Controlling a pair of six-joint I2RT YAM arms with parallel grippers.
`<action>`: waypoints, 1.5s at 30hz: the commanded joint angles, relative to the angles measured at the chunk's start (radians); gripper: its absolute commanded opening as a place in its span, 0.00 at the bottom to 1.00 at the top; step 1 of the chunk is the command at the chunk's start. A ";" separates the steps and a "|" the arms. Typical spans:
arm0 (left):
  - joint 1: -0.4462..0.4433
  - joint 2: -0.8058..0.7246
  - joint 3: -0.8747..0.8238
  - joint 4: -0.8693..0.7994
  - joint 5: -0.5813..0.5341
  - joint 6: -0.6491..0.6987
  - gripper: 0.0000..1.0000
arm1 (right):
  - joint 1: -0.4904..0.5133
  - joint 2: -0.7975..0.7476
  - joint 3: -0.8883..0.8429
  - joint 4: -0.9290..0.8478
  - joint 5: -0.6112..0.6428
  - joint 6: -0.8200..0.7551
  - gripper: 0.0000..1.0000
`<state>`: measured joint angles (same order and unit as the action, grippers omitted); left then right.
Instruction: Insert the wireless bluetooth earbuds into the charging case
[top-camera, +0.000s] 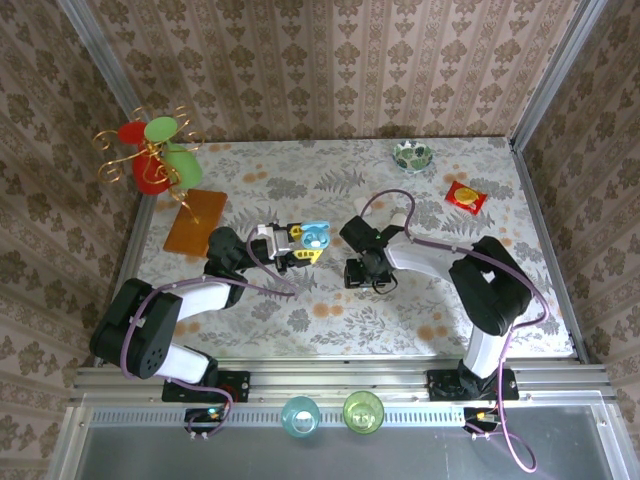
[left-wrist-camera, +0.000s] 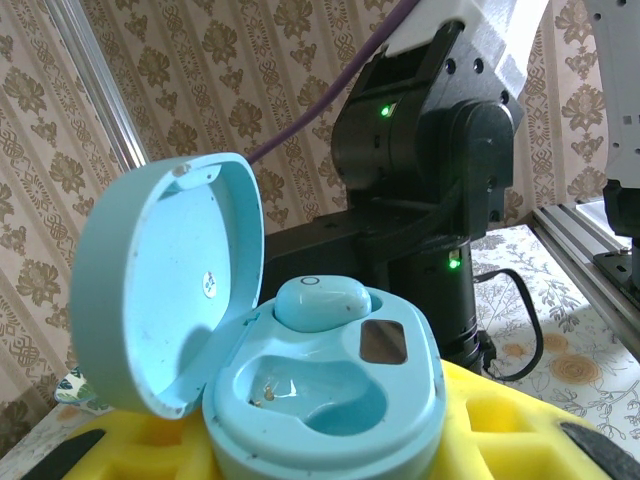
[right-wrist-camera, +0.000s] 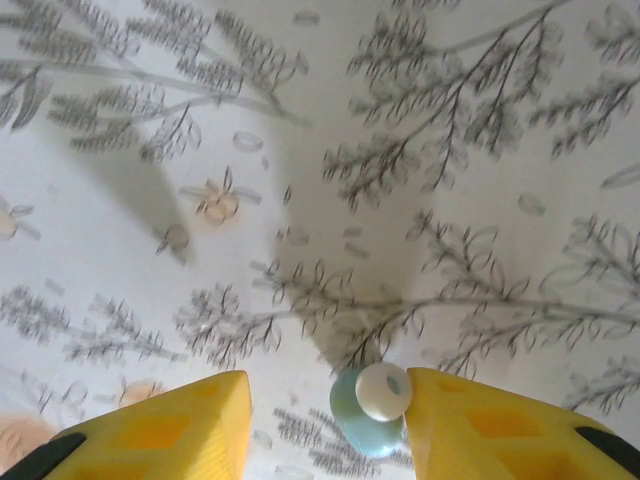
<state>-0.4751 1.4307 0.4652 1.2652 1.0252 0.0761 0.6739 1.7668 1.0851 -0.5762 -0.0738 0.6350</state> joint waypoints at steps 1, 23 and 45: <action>0.009 -0.015 0.012 0.027 0.024 0.004 0.28 | 0.008 -0.054 -0.030 -0.008 -0.070 0.029 0.47; 0.001 -0.038 0.003 0.025 0.015 -0.002 0.27 | -0.049 0.108 0.112 -0.018 -0.035 -0.138 0.47; -0.001 -0.027 0.016 0.025 0.018 -0.007 0.27 | -0.060 -0.137 -0.110 0.015 -0.065 -0.064 0.47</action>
<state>-0.4755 1.4136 0.4652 1.2652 1.0248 0.0757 0.6231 1.6524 0.9775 -0.5541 -0.1577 0.5789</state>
